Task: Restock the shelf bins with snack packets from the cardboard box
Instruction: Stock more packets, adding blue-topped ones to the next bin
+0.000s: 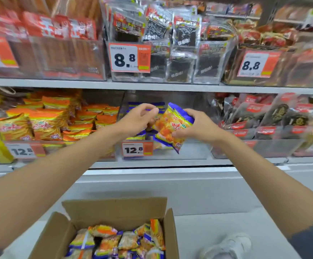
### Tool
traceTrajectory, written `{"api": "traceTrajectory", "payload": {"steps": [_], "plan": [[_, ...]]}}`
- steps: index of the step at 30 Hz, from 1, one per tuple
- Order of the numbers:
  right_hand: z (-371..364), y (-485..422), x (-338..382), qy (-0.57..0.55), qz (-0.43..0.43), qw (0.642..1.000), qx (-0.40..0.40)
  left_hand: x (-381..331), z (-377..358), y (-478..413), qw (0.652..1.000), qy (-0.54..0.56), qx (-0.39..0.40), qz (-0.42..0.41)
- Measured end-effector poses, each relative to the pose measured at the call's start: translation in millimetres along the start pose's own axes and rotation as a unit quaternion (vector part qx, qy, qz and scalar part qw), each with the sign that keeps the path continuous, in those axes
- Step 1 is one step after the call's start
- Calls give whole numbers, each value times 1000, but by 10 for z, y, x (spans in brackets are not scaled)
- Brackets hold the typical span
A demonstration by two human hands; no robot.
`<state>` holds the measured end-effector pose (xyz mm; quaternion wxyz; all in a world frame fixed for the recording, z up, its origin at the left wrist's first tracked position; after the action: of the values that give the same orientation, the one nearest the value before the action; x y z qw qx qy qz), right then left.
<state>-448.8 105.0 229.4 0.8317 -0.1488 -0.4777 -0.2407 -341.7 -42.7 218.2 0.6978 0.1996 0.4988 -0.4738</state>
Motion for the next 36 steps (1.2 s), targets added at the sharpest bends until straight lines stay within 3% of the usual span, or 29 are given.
{"api": "traceTrajectory", "payload": {"steps": [2, 4, 9, 12, 15, 18, 24, 27, 29, 32, 36], "plan": [[338, -173, -169, 5, 1, 998, -58, 88, 5, -342, 998, -66, 18, -14], [559, -333, -347, 12, -5, 995, -95, 251, -160, -594, 984, -147, 99, -17], [704, -681, -674, 34, -17, 991, -126, 760, -756, -888, 860, -384, 336, 10], [655, -832, -726, 67, -9, 991, -116, 971, -921, -951, 800, -466, 376, 26], [624, -916, -716, 83, 1, 992, -100, 995, -919, -1073, 771, -515, 373, 23], [637, -939, -664, 113, 9, 990, -83, 885, -731, -1304, 795, -512, 325, 19], [500, -946, -655, 88, -21, 995, 34, 807, -251, -1482, 913, -369, 174, 25], [434, -988, -657, 89, -28, 993, 67, 946, -141, -1493, 913, -386, 127, 32], [496, -1044, -640, 99, -25, 994, 45, 1003, -106, -1496, 914, -386, 114, 43], [543, -1128, -647, 185, -16, 983, 5, 1026, -90, -1483, 915, -388, 96, 50], [382, -1162, -787, 256, -24, 965, 39, 1007, -112, -1451, 891, -443, 85, 50]]}}
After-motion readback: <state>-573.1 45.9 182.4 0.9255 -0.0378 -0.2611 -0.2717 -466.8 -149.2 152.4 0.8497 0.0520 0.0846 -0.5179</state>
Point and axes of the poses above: each hand's wrist, its own y-axis away from the middle knuckle, its own z-axis out of the back of the hand, x = y × z, the point moved 8 cm from there along -y, towards the middle knuckle, and after that the axes turned 5 degrees about -z, right-handed, at the moved point
